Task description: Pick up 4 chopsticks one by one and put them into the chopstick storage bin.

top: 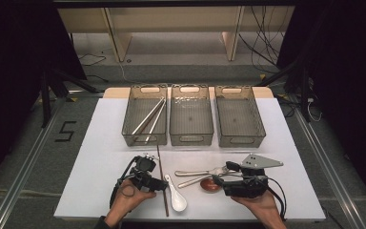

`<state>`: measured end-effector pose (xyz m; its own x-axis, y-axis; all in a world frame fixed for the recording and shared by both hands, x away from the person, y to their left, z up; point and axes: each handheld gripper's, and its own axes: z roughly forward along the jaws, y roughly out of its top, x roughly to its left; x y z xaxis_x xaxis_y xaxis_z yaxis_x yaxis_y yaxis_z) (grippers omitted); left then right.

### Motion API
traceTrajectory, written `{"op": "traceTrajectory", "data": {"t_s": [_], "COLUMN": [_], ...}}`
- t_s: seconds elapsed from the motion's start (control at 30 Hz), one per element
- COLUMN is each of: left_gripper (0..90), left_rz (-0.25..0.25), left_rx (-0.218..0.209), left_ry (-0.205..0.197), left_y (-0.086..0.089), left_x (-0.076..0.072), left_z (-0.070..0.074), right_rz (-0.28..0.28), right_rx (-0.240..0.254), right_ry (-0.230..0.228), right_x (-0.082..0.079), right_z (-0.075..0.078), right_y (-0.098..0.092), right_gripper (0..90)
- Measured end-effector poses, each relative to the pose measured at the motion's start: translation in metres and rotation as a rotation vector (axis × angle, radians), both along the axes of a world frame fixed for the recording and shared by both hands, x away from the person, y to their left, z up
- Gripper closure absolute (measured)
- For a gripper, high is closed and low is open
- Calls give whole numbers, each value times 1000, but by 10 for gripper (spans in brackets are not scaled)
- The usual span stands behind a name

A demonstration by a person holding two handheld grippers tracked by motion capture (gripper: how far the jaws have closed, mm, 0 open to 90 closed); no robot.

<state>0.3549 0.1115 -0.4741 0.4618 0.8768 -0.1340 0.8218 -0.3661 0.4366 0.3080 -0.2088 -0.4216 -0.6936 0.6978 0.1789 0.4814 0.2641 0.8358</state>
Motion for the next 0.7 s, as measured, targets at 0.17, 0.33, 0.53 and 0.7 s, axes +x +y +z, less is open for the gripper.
{"op": "traceTrajectory", "data": {"t_s": [0.17, 0.33, 0.53, 0.7], "left_gripper": [153, 183, 253, 341], "left_rz": [-10, -21, -46, -71], "left_rx": [30, 84, 103, 110], "left_ry": [-9, -25, -25, -24], "left_y": [-3, -4, -2, 2], "left_x": [-1, -2, -2, -2], "left_z": [0, -1, 1, 3], "right_rz": [-1, -2, -3, -5], "right_rx": [1, 1, 1, 1], "right_ry": [0, -1, -2, -4], "right_x": [0, 0, 0, 0], "right_z": [0, 0, 1, 1], "right_y": [0, -1, -1, -2], "right_gripper": [277, 277, 277, 277]}}
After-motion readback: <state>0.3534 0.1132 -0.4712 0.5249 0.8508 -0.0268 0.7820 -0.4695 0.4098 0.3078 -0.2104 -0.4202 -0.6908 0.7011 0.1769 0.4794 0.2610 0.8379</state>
